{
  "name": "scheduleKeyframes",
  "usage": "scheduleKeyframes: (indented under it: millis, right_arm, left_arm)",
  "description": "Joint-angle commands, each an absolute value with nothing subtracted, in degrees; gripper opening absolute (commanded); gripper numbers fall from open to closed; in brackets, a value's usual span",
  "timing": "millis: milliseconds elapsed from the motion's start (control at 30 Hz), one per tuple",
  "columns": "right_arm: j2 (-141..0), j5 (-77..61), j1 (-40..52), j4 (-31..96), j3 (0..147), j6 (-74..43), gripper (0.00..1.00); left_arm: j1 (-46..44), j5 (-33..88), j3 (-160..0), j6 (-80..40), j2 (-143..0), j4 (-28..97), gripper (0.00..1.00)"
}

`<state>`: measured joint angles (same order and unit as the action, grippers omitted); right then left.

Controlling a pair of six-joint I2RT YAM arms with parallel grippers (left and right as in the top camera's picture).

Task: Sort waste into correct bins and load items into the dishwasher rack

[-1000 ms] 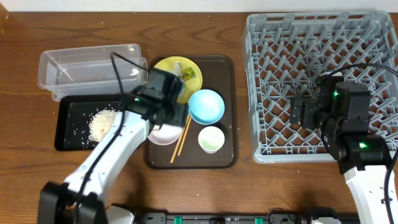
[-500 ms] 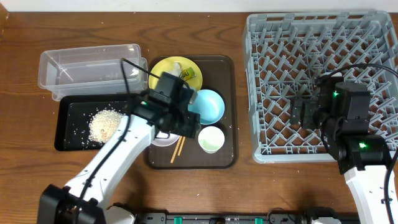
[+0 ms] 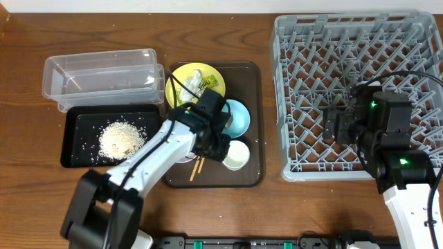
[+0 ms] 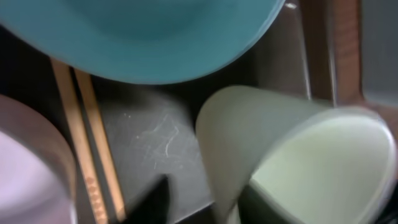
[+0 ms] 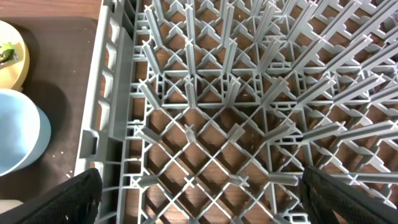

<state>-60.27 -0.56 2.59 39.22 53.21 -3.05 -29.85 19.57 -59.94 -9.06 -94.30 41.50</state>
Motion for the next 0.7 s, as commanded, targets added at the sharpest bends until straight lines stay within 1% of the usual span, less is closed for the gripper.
scheduleKeyframes:
  millis: [0,33,200,267,367,500,567,667]
  right_arm:
    - [-60.25,-0.23,3.18,39.46,54.33,-3.57,0.99]
    - [-60.25,-0.21,3.18,39.51,54.33,-3.57,0.99]
    - [-60.25,1.93,3.18,38.89,54.33,-3.6,0.99]
    - [-60.29,4.75,3.18,37.52,54.33,-3.62,0.99]
    - [-60.6,3.75,3.01,34.44,54.33,-3.86,0.99]
    - [-62.26,-6.2,3.03,30.74,54.33,-3.86,0.99]
    - [-63.86,-14.48,3.07,29.52,54.33,-3.81,0.99]
    - [-67.02,-28.34,3.07,27.94,54.3,-3.77,0.99]
  left_arm:
    - [-29.93,20.23,-59.4,-10.26,-94.98,41.06,0.08]
    - [-29.93,20.4,-59.66,-10.24,-94.67,41.12,0.06]
    - [-29.47,22.55,-62.02,-10.2,-90.94,43.62,0.06]
    - [-27.62,25.78,-63.05,-10.2,-88.29,43.66,0.06]
    - [-23.11,30.48,-63.51,-10.31,-85.82,40.77,0.06]
    - [-13.41,39.64,-63.51,-16.16,-85.84,31.64,0.06]
    - [-9.21,47.24,-63.51,-19.55,-87.13,26.0,0.06]
    - [-4.99,61.89,-63.51,-24.8,-90.48,16.01,0.06]
